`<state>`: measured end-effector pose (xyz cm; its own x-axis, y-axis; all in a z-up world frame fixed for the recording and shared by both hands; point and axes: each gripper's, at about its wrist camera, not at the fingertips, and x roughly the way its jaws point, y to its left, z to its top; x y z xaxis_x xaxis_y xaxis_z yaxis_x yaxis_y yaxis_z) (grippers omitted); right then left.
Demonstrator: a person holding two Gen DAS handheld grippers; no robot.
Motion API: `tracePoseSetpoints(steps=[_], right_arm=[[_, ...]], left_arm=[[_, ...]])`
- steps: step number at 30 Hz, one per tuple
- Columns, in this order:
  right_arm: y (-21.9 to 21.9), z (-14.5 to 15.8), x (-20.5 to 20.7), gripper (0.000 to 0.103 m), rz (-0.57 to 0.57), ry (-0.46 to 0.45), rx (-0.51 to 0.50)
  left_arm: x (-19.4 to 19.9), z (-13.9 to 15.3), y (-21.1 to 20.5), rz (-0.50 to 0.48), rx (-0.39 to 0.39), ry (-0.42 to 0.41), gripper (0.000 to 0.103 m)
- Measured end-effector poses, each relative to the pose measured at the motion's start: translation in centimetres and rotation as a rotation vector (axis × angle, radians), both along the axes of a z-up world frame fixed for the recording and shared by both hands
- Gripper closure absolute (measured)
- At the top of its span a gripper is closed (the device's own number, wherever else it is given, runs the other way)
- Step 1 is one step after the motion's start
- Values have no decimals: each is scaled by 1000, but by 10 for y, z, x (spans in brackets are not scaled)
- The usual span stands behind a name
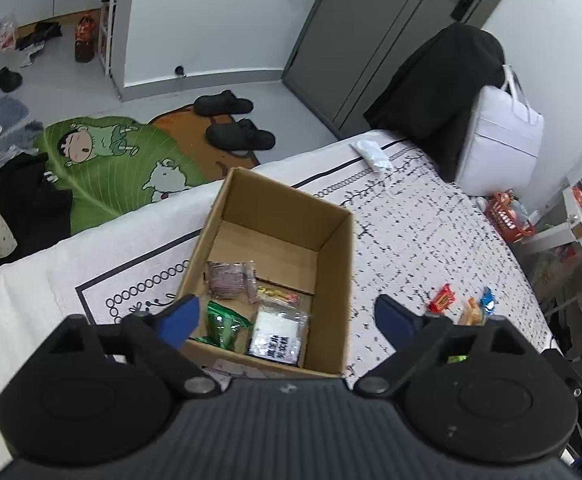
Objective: Organize snacks
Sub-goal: 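Move both open tools back toward the remaining snack pile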
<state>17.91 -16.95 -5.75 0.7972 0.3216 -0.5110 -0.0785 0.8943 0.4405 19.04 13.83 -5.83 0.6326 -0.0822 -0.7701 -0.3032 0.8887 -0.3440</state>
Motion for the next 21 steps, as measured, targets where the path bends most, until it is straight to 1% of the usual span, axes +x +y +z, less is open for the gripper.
tracePoseSetpoints(steps=[3, 7, 17, 21], right_arm=[[-8, 4, -6, 0, 3, -1, -30], [-19, 11, -14, 0, -15, -25, -60], [-65, 18, -20, 0, -60, -49, -24], [-82, 17, -22, 0, -79, -36, -38]], left_arm=[[-5, 6, -8, -6, 8, -21, 0], [-10, 12, -18, -21, 26, -38, 0], [-17, 27, -53, -67, 77, -61, 0], [-17, 31, -67, -89, 87, -85, 0]])
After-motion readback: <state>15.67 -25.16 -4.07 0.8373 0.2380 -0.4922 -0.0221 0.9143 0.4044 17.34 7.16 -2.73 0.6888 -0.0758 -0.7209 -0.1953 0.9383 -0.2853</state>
